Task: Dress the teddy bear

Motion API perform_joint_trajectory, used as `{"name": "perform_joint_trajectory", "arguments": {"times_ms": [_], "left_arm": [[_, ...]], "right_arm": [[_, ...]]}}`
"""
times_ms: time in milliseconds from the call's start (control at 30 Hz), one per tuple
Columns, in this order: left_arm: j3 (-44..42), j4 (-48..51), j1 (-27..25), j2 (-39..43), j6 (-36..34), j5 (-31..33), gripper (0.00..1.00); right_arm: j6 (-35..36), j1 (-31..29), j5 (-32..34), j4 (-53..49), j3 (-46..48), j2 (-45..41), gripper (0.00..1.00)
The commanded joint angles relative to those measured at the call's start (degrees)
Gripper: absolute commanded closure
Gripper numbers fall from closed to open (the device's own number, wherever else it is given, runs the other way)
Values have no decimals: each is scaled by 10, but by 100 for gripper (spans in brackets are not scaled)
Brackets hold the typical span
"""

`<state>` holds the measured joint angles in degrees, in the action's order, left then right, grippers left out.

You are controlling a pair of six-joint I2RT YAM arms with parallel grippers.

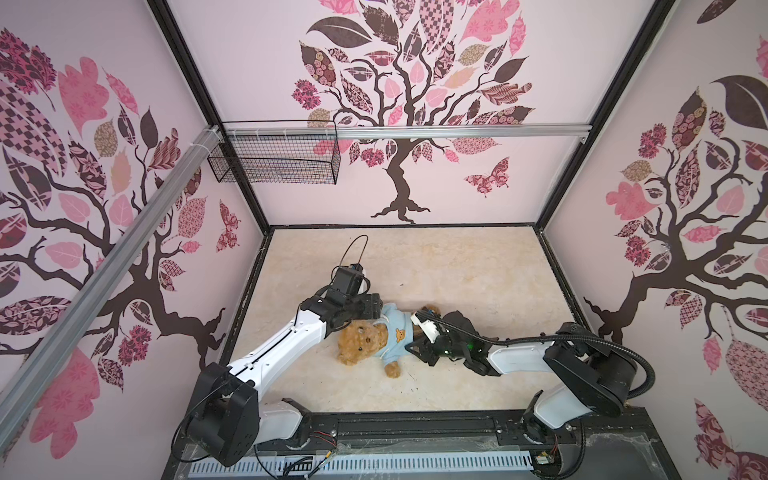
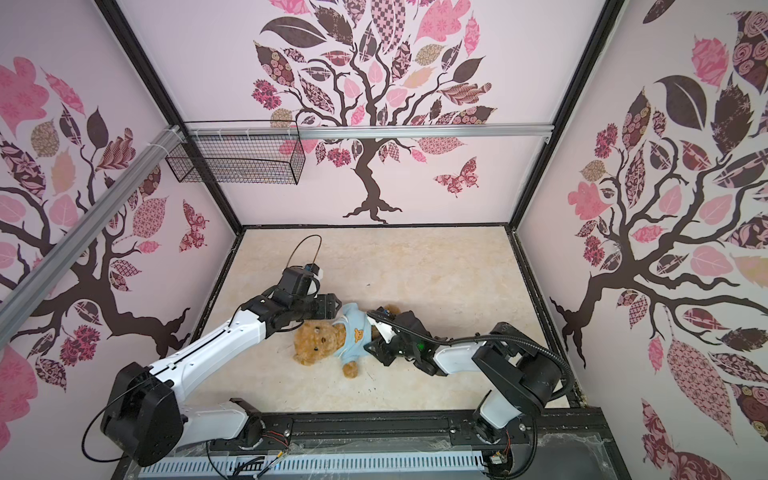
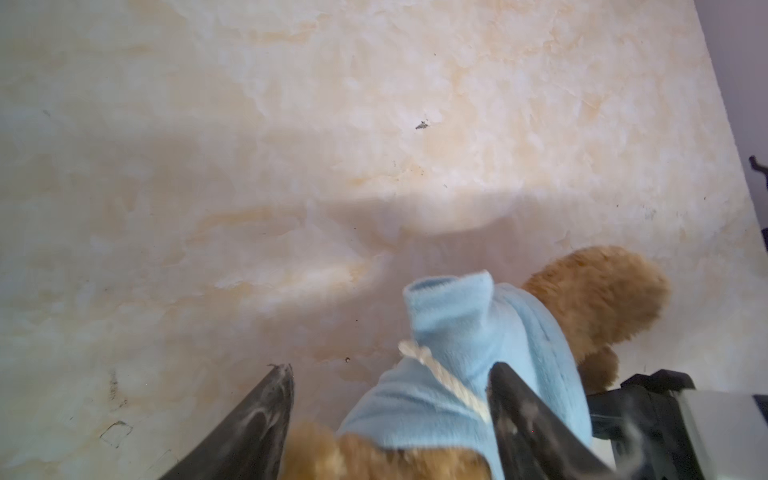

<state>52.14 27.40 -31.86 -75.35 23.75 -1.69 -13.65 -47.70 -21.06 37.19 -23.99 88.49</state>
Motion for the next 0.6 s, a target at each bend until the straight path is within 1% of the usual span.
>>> {"name": "perform_joint_trajectory", "arguments": {"times_ms": [0,67,133,233,300,433,500,567], "left_arm": [[16,22,-22,-19,-21,44,23],[14,28,-24,-25,-18,36,23],[5,17,-24,-25,-12,10,23],[-15,-22,-24,-19,10,-50,23],[-31,-58,-24,-16,30,-78,23],[-24,-61,-19,-6,44,-98,22],[-28,-73,-14,-2,40,-115,21],[-30,-65,-12,-4,24,-116,19]], "right_arm": [[-63,-21,2,73,24,-18,68],[-89,-29,3,106,42,-21,68],[-104,-30,2,124,49,-25,66],[-96,-30,12,113,46,-32,66],[-86,-30,19,97,41,-31,66],[-73,-30,27,89,40,-22,69],[-67,-30,29,89,42,-19,70],[-64,-30,32,86,42,-18,71]]}}
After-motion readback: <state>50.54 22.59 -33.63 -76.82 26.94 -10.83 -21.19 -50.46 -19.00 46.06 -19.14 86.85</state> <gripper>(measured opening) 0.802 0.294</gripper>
